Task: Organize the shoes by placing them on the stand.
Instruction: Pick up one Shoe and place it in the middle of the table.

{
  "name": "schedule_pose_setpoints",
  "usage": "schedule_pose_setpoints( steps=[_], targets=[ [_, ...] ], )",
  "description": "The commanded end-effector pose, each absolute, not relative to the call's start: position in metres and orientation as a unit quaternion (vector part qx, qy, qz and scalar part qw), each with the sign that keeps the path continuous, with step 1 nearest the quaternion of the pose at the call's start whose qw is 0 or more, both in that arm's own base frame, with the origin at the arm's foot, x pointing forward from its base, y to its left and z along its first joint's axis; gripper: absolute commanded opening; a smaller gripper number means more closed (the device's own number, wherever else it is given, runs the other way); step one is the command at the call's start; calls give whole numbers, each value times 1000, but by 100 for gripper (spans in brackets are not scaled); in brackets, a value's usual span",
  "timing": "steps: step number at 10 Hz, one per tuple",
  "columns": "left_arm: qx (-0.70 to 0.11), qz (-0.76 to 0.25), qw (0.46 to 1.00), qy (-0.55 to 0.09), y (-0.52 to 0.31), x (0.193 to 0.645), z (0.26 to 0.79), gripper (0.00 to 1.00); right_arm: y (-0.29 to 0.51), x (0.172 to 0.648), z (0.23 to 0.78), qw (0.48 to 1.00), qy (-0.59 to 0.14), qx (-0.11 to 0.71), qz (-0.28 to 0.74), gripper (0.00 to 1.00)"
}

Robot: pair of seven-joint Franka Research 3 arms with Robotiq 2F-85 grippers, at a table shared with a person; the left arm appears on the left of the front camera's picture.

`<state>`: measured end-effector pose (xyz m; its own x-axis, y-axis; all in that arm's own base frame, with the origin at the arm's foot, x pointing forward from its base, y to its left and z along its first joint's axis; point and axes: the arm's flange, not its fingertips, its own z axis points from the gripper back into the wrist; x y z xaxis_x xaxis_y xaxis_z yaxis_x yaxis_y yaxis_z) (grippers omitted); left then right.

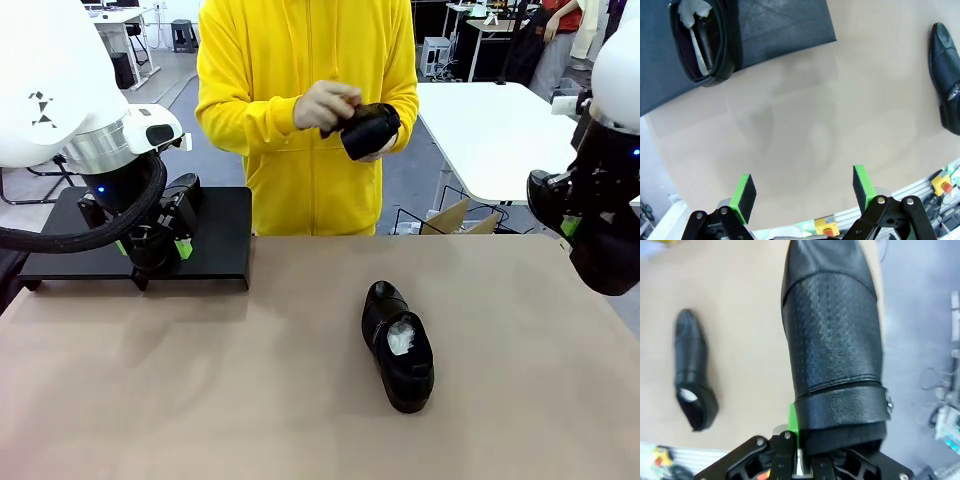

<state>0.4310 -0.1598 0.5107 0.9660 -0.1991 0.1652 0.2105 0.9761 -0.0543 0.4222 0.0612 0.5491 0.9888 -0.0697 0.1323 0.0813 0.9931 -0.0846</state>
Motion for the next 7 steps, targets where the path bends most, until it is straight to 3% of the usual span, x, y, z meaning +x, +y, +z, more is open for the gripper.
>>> schedule_pose_setpoints(
  steps=[1,7],
  targets=[
    [-38,-102,991,-82,-158,428,511,100,76,408,545,996,-69,-62,-11,0],
    [-38,-102,991,-82,-158,428,511,100,61,417,540,997,-54,-50,-38,0]
  ],
)
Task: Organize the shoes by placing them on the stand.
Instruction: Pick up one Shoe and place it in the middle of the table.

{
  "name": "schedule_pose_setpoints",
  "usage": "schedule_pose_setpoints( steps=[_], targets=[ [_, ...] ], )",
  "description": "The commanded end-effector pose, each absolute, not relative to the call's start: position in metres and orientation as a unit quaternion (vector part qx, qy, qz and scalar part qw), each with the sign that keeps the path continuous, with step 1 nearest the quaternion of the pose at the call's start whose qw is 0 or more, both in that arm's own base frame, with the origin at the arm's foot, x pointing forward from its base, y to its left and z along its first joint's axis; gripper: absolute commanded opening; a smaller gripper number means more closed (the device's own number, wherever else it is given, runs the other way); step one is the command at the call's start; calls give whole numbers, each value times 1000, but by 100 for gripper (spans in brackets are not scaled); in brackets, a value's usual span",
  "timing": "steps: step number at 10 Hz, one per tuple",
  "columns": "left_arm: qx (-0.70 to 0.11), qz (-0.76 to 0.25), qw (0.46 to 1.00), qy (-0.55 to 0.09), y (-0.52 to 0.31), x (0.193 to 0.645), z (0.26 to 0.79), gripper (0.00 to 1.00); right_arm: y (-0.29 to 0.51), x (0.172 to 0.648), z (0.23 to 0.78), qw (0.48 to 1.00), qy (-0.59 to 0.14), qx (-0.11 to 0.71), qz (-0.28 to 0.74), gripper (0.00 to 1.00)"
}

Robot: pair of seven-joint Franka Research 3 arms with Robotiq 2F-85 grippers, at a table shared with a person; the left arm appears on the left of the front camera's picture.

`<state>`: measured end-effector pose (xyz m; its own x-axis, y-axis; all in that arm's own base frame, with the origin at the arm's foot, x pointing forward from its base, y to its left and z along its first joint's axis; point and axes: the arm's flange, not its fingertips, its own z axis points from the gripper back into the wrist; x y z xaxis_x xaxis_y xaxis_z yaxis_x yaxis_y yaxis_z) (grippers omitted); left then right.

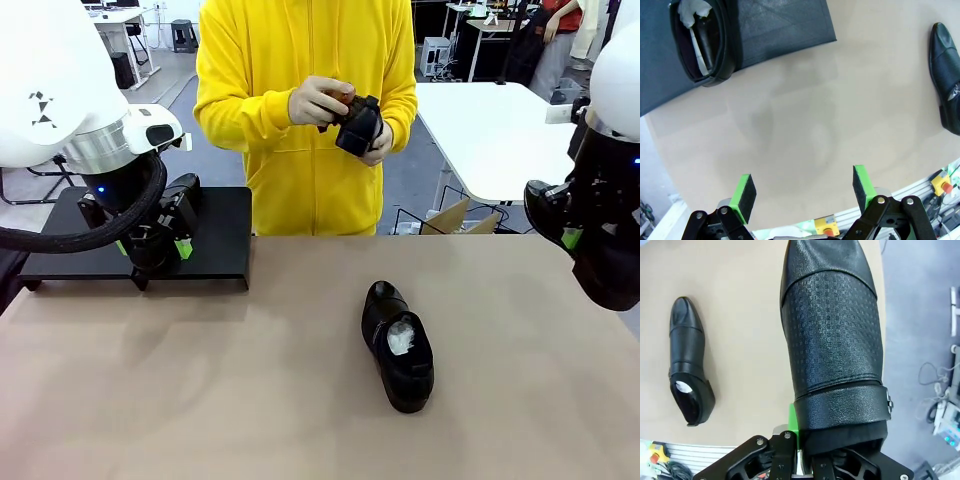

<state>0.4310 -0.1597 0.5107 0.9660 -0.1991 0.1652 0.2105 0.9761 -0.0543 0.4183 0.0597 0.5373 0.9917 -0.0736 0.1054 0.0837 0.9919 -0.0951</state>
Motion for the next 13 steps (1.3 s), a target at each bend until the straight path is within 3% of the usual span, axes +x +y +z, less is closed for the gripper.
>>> schedule_pose_setpoints(
  steps=[1,3,6,11,13],
  targets=[
    [-38,-102,991,-82,-158,428,511,100,88,408,552,993,-51,-52,-95,0],
    [-38,-102,991,-82,-158,428,511,100,156,387,581,995,-52,28,-80,0],
    [-36,-103,991,-80,-160,431,511,100,257,343,594,987,-65,79,-121,0],
    [-57,-7,993,-106,-108,414,520,100,377,348,478,998,-22,31,-46,0],
    [-43,-41,994,-91,-114,426,519,100,402,362,450,999,-3,17,-37,0]
  ],
)
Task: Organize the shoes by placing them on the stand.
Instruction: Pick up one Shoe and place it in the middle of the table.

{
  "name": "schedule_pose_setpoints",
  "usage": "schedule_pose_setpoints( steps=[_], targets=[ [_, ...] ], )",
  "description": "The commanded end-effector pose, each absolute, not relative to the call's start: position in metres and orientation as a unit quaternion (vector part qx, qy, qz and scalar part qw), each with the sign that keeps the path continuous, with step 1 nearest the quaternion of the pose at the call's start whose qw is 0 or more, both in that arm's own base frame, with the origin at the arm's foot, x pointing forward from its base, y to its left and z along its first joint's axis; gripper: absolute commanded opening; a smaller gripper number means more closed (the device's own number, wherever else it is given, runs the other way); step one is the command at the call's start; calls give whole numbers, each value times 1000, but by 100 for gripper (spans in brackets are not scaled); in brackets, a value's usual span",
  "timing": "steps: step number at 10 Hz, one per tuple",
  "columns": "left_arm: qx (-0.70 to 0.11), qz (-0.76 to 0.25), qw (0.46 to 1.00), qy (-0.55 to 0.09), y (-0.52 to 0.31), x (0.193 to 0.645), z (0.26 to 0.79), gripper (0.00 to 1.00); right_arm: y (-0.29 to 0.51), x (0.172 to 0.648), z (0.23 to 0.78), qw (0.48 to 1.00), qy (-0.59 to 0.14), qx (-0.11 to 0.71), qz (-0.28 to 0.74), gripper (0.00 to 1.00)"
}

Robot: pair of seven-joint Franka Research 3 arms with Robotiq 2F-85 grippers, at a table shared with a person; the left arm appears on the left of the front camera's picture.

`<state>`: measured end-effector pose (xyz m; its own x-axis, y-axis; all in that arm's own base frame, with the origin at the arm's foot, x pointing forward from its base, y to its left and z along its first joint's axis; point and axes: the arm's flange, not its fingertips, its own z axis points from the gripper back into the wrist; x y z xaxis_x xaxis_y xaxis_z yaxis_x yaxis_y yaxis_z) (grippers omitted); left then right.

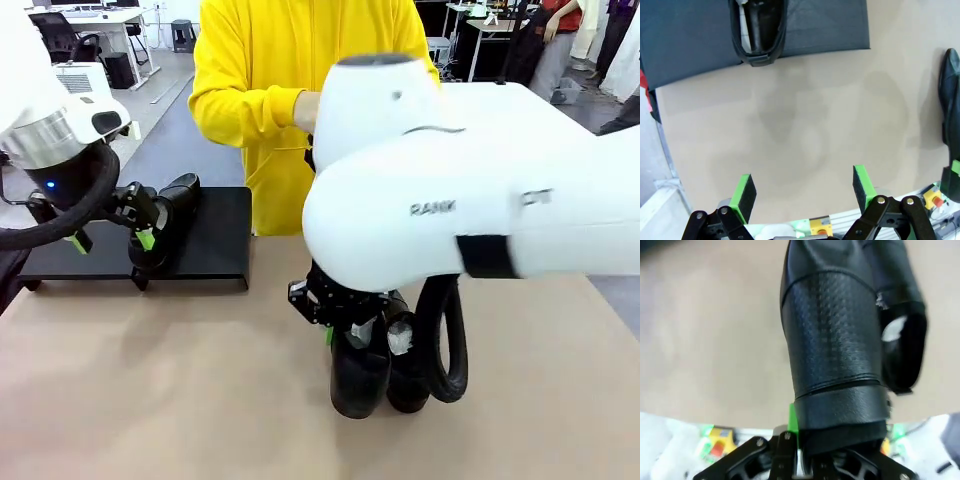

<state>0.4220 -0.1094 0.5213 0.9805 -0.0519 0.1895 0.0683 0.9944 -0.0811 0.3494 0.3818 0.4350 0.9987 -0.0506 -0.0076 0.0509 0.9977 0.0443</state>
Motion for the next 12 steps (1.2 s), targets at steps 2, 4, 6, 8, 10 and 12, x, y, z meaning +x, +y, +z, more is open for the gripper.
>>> schedule_pose_setpoints(
  steps=[2,4,6,8,10,12],
  targets=[
    [-43,-41,994,-91,-114,426,519,100,428,373,431,1000,5,7,-19,0],
    [-43,-41,994,-91,-114,426,519,100,457,380,411,999,29,-13,-1,0],
    [-43,-41,994,-91,-114,426,519,100,473,391,390,998,59,-31,1,0],
    [-43,-41,994,-91,-114,426,519,100,483,404,371,993,108,-40,5,3],
    [-43,-41,994,-91,-114,426,519,100,483,408,353,988,150,-48,5,24],
    [-43,-41,994,-91,-114,426,519,100,481,406,346,985,166,-52,9,53]
  ],
)
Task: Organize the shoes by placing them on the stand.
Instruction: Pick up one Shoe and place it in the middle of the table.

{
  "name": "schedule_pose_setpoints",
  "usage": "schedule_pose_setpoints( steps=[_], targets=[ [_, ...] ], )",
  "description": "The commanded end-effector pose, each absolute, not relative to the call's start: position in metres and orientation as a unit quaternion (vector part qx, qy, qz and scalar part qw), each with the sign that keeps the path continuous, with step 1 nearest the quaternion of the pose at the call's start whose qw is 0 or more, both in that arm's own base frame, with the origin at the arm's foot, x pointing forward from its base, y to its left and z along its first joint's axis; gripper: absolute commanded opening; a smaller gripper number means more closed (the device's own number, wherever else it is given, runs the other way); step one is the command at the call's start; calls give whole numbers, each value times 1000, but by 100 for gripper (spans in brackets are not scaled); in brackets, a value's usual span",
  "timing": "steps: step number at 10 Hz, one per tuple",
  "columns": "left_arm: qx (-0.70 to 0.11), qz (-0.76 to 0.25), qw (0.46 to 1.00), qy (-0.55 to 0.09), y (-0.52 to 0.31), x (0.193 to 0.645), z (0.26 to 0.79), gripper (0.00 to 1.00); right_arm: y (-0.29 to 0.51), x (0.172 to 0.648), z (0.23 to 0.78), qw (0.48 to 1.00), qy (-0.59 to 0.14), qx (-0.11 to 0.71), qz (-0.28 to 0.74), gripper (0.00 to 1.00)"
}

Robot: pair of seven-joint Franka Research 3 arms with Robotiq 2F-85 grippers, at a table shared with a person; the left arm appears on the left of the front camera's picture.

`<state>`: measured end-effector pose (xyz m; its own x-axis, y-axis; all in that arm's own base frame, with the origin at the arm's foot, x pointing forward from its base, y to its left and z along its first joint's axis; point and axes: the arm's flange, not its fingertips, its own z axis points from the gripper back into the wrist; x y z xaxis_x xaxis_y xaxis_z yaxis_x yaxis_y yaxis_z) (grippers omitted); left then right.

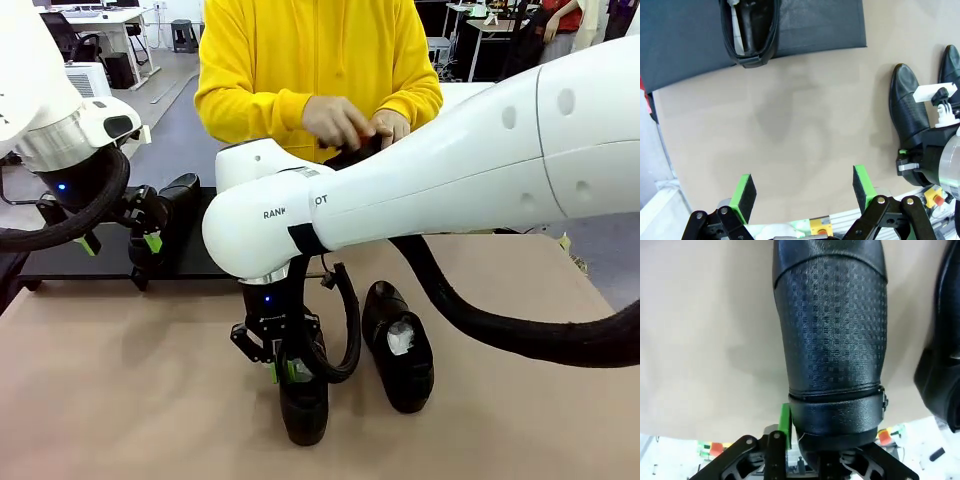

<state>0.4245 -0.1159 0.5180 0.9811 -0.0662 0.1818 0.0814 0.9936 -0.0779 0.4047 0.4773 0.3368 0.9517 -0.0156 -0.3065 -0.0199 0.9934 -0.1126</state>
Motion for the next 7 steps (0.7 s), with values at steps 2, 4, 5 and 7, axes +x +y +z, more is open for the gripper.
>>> schedule_pose_setpoints(
  steps=[2,4,5,7],
  targets=[
    [-43,-41,994,-91,-114,426,519,100,477,400,356,985,169,-34,15,83],
    [-43,-41,994,-91,-114,426,519,100,462,390,373,987,162,-7,15,100],
    [-43,-41,994,-91,-114,426,519,100,456,386,380,987,158,-6,9,100],
    [-43,-41,994,-91,-114,426,519,100,476,397,377,987,161,-18,6,100]
  ],
)
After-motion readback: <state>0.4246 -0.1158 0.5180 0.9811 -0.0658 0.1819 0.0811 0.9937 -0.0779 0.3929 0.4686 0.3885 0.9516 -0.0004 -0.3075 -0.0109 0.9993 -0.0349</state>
